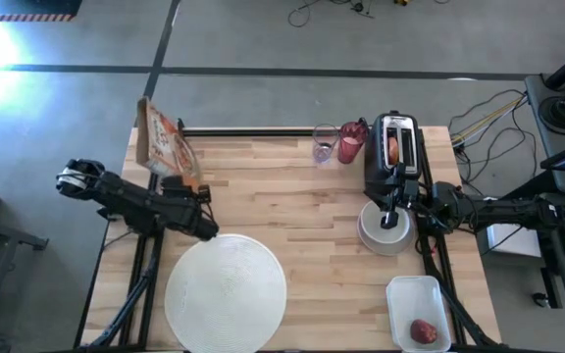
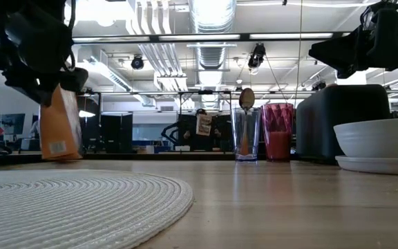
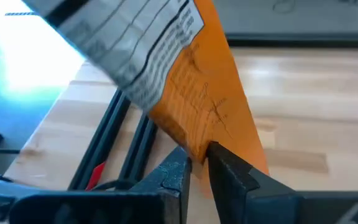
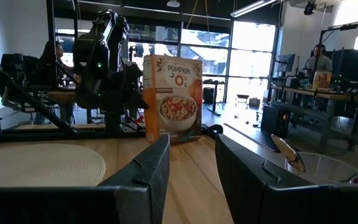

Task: Arrange a breakfast setting
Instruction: Move the orange cereal box to the top left of the table

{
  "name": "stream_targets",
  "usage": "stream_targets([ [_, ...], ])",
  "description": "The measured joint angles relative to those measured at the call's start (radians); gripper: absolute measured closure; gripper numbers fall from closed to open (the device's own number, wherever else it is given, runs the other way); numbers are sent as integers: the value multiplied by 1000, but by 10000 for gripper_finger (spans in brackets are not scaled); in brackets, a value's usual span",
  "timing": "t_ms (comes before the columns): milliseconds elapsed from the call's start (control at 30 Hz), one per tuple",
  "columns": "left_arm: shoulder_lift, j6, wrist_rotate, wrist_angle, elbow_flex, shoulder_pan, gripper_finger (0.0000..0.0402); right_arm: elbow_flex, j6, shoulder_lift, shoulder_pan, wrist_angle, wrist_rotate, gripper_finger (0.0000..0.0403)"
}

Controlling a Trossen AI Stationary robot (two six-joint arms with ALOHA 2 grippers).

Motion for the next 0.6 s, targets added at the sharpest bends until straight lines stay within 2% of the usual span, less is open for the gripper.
stream_targets([
  [600, 1, 93, 28, 3, -4, 227, 352, 0, 0, 0, 0, 0, 0, 284],
])
